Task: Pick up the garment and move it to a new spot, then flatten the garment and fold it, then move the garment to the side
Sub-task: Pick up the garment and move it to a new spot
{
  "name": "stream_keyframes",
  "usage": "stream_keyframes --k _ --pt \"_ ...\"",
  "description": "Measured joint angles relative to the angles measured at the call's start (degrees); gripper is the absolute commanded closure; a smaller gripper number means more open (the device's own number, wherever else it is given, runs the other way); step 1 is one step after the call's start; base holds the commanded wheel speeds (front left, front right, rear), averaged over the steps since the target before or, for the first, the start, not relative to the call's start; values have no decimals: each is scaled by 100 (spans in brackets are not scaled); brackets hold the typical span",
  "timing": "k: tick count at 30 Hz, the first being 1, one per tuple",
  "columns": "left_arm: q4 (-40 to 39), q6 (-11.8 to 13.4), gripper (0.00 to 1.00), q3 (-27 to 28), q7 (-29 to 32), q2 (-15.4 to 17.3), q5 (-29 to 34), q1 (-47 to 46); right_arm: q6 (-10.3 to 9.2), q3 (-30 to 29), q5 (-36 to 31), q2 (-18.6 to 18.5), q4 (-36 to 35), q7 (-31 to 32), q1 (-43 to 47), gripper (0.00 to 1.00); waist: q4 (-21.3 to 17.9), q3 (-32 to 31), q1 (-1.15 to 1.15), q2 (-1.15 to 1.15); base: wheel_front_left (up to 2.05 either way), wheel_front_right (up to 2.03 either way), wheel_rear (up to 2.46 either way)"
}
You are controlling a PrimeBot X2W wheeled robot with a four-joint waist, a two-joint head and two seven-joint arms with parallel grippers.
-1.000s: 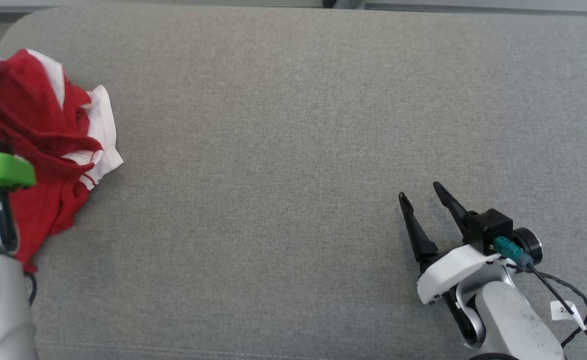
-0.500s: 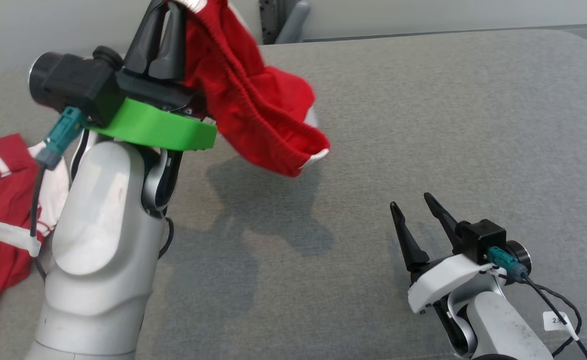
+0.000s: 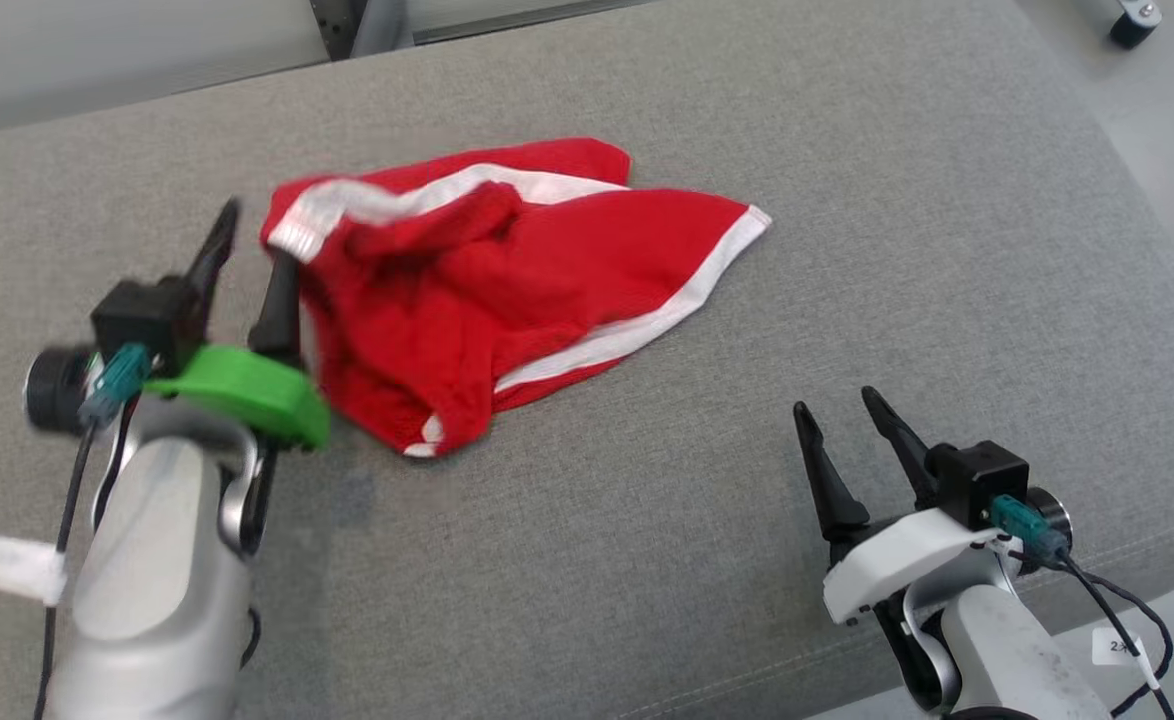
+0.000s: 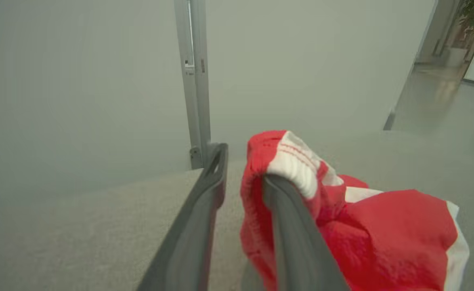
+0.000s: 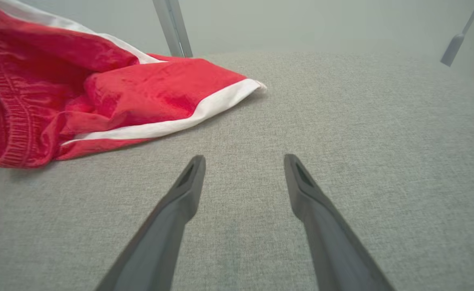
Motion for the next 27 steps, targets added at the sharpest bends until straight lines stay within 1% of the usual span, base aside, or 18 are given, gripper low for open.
stream_keyframes --k 1,2,4,7,10,12,18,23,27 --pt "572 103 0 220 4 157 73 291 0 11 1 20 -20 0 -60 0 -41 95 0 0 0 0 0" --pt "737 183 0 335 2 203 87 425 0 -9 1 22 -40 0 -98 0 -49 128 0 0 0 0 0" --pt "972 281 0 556 2 265 116 657 0 -22 -3 21 -68 -1 -126 0 -29 140 0 0 0 0 0" --pt "1025 333 0 843 1 268 136 1076 0 -53 -25 24 -73 -1 -103 0 23 96 0 0 0 0 0" --pt "811 337 0 1154 -1 181 133 1485 0 -70 -46 26 -80 -1 -43 0 99 -15 0 0 0 0 0" --pt "560 324 0 1323 0 62 144 1777 0 -60 -48 27 -81 -1 32 0 164 -121 0 0 0 0 0" --pt "-278 199 0 1591 -1 -270 269 2766 0 -138 -159 36 -145 0 312 0 400 -600 0 0 0 0 0" --pt "-775 130 0 1457 -1 -382 428 3433 0 -339 -269 32 -261 -1 577 0 591 -992 0 0 0 0 0" --pt "-871 126 0 1315 -1 -398 461 3711 0 -453 -322 32 -314 0 738 0 769 -1202 0 0 0 0 0"
